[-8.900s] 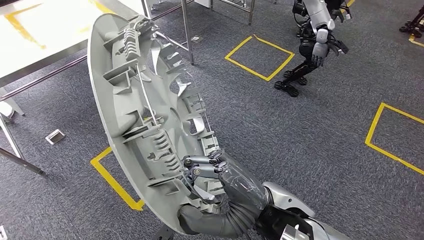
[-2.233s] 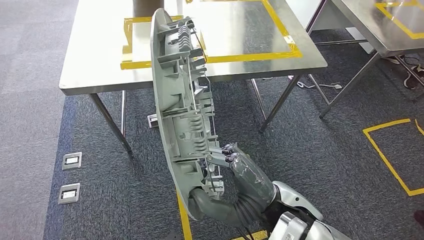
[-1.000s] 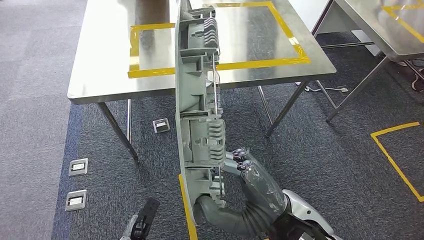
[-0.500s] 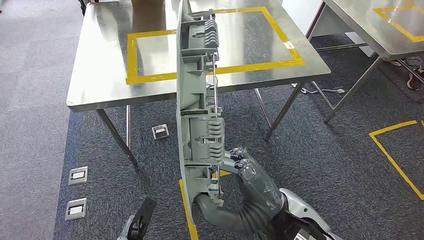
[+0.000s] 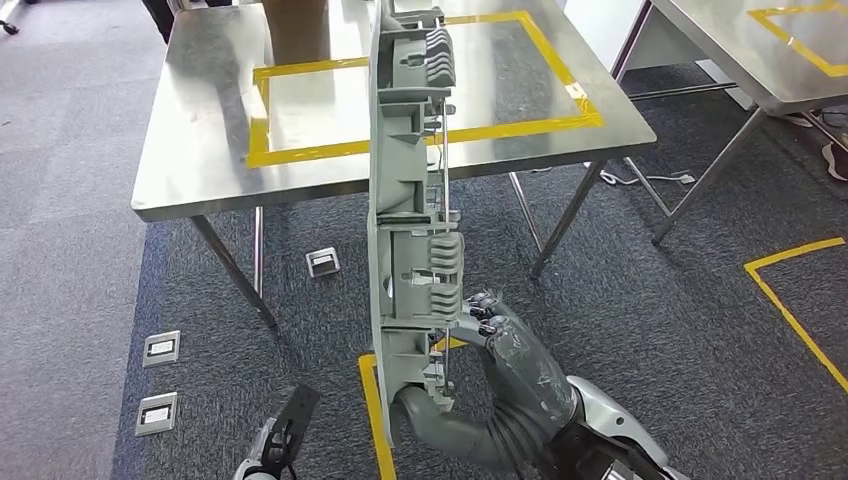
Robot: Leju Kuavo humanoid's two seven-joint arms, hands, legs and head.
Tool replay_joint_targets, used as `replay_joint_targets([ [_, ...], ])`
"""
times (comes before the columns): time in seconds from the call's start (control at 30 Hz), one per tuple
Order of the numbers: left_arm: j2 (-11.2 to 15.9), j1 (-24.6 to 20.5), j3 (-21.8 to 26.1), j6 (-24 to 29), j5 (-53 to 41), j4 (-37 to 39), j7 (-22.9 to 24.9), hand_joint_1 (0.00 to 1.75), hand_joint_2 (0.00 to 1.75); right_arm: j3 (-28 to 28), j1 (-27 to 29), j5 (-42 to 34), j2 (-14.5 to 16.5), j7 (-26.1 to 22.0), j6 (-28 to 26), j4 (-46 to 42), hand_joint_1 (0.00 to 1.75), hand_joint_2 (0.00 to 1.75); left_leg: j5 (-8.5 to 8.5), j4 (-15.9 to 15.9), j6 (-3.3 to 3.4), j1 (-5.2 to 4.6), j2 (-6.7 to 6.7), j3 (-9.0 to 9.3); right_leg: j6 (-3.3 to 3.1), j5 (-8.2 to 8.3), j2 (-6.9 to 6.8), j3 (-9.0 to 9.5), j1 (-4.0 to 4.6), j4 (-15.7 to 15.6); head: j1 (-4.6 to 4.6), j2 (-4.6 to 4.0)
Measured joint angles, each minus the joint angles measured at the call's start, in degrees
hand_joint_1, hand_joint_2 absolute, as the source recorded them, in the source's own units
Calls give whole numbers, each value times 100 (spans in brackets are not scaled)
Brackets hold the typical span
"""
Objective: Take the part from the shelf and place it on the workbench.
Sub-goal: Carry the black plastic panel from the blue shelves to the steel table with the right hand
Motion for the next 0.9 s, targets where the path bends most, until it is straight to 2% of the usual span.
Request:
replay_joint_targets([
  [0.07, -11, 8, -2, 7, -9, 1, 3, 0, 175, -4, 18, 1, 2, -1, -2, -9, 175, 175, -107, 100, -19, -22, 23, -36, -5, 55, -17, 80, -15, -156, -13, -1],
  [0.1, -13, 12, -3, 9, -10, 2, 3, 0, 175, -4, 27, 1, 3, -1, -3, -12, 175, 175, -241, 299, -14, -42, 35, -111, -12, 81, -25, 118, -21, -216, -29, -1],
  [0.17, -11, 26, -5, 10, -12, 4, 4, 0, 175, -2, 47, 3, 4, -3, -7, -14, 175, 175, -560, 923, -1, -89, 44, -358, -49, 76, -27, 138, 9, -216, -61, -1],
  [0.2, -10, 37, -5, 9, -15, 7, 6, 0, 175, 1, 66, 4, 4, -3, -11, -14, 175, 175, -650, 1185, 0, -108, 45, -463, -69, 64, -24, 137, 29, -197, -72, -1],
  [0.23, -8, 48, -5, 7, -22, 9, 11, 0, 175, 4, 91, 5, 4, -2, -20, -14, 175, 175, -645, 1297, 6, -125, 45, -503, -87, 50, -20, 136, 48, -174, -76, -1],
  [0.27, -7, 57, -6, 5, -29, 11, 16, 0, 175, 7, 116, 8, 4, -1, -29, -14, 175, 175, -538, 1206, 19, -142, 46, -451, -102, 36, -14, 136, 68, -148, -80, -1],
  [0.3, -7, 61, -7, 4, -36, 13, 20, 0, 175, 10, 138, 13, 4, 0, -38, -16, 175, 175, -350, 921, 43, -160, 46, -309, -110, 20, -6, 136, 85, -119, -84, -1],
  [0.37, -5, 60, -8, 2, -46, 14, 25, 0, 175, 11, 165, 28, 4, -1, -51, -25, 175, 175, -91, 269, 143, -195, 53, 15, -111, -12, 4, 123, 115, -58, -81, -1],
  [0.43, -5, 64, -10, -2, -59, 15, 33, 0, 175, 10, 183, 43, 3, -1, -69, -41, 175, 175, -57, -22, 246, -229, 61, 159, -78, -16, 5, 81, 125, -18, -77, 0],
  [0.5, -16, 76, -13, -7, -81, 15, 43, 0, 175, 8, 199, 52, -1, -2, -85, -57, 175, 175, -23, -84, 307, -228, 63, 176, -30, -3, 4, 48, 123, -8, -85, 0],
  [0.57, -27, 76, -14, -4, -110, 16, 51, 0, 175, 3, 213, 57, -9, -2, -92, -82, 175, 175, 28, -150, 350, -180, 68, 189, 56, -94, 8, -1, 112, 91, -88, -1],
  [0.6, -37, 70, -16, -5, -123, 17, 58, 0, 175, -2, 219, 60, -15, -2, -95, -98, 175, 175, 50, -180, 363, -146, 71, 195, 117, -219, 9, -84, 86, 278, -82, -1],
  [0.67, -50, 65, -20, -8, -141, 17, 75, 0, 175, -8, 241, 66, -30, -2, -100, -125, 175, 175, 68, -192, 364, -107, 77, 187, 247, -559, 5, -388, -22, 949, -63, -1],
  [0.7, -57, 68, -22, -9, -150, 17, 88, 0, 175, -9, 262, 73, -38, 0, -107, -132, 175, 175, 71, -192, 350, -81, 80, 182, 303, -675, 2, -539, -82, 1278, -61, -1],
  [0.73, -62, 71, -23, -6, -162, 17, 103, 0, 175, -9, 288, 84, -50, 6, -118, -138, 175, 175, 73, -191, 328, -51, 83, 180, 355, -699, 0, -620, -139, 1461, -60, -1],
  [0.77, -66, 71, -24, -3, -182, 17, 118, 0, 175, -11, 316, 100, -62, 17, -132, -146, 175, 175, 74, -190, 298, -16, 85, 180, 405, -612, -4, -595, -192, 1421, -59, -1],
  [0.8, -72, 71, -26, -1, -205, 17, 136, 0, 175, -14, 342, 120, -78, 31, -148, -160, 175, 175, 72, -189, 259, 21, 83, 183, 452, -437, -9, -459, -241, 1158, -58, -1],
  [0.87, -86, 66, -34, 1, -242, 17, 167, 0, 175, -27, 376, 160, -110, 54, -171, -207, 175, 175, 68, -188, 156, 74, 77, 184, 534, -108, -15, -60, -304, 365, -34, -1],
  [0.9, -95, 61, -40, 1, -251, 16, 179, 0, 175, -35, 387, 174, -125, 58, -179, -233, 175, 175, 73, -191, 96, 85, 73, 175, 533, -33, -11, 74, -307, 81, -18, -1],
])
